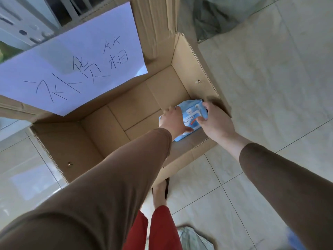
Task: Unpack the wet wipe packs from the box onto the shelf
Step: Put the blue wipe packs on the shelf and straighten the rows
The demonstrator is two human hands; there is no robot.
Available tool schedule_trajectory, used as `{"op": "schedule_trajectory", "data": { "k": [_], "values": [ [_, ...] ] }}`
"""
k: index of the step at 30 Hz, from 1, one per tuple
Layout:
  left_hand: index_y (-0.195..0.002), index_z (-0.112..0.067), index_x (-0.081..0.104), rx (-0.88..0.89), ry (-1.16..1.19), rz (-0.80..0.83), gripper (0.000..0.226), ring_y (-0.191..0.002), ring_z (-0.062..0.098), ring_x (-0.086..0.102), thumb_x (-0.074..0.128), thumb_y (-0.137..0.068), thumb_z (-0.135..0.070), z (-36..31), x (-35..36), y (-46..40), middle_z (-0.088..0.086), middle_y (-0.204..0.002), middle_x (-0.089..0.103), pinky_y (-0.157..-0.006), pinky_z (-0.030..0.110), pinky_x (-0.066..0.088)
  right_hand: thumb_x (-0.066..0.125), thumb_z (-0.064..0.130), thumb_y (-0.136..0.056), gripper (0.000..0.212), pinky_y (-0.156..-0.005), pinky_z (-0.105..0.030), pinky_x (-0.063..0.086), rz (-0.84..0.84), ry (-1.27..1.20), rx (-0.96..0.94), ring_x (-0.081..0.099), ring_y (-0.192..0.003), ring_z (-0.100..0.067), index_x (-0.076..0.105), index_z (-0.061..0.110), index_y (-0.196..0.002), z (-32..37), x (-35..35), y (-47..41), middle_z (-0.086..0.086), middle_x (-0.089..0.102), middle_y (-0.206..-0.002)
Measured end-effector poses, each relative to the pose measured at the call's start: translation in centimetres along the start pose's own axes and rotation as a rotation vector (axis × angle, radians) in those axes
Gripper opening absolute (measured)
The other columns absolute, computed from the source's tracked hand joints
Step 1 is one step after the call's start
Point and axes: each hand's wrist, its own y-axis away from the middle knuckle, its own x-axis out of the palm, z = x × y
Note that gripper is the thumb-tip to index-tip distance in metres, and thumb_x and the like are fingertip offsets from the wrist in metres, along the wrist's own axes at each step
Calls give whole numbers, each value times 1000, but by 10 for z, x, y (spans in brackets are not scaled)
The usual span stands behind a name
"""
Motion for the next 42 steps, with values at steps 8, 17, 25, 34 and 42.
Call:
{"op": "schedule_trajectory", "data": {
  "k": [8,17,25,34,42],
  "values": [
    [-130,-17,48,-1,93,70,84,-111,29,56,82,-65,-58,23,-11,9,6,-124,49,-76,36,45,49,16,-99,48,-101,-31,41,-53,-61,-53,52,-130,-20,42,17,-146,13,0,-9,-1,55,-141],
    [-92,-27,61,-259,393,193,51,-79,16,65,83,-62,-61,154,-25,84,-6,-86,69,-66,31,49,72,14,-87,85,-116,-36,28,300,402,-291,29,-143,-29,21,10,-156,29,21,-73,-11,29,-157],
    [-99,-27,60,-318,493,238,47,-82,15,70,80,-70,-58,190,-18,80,-8,-91,71,-77,34,59,87,39,-67,105,-103,-41,36,388,963,-439,42,-130,-26,27,20,-151,43,56,-106,-6,45,-139],
    [-108,-30,56,-288,262,271,57,-81,12,65,77,-67,-64,194,-39,111,-9,-96,67,-72,31,56,83,40,-63,57,-69,-32,38,255,733,-385,53,-105,-26,58,19,-110,48,36,-54,-3,46,-111],
    [-101,-33,52,-184,403,17,54,-77,12,64,83,-63,-55,189,-157,248,-13,-87,66,-65,29,51,79,38,-69,50,-57,-34,37,157,281,-384,55,-78,-25,41,18,-95,147,-74,80,-1,56,-88]
  ]
}}
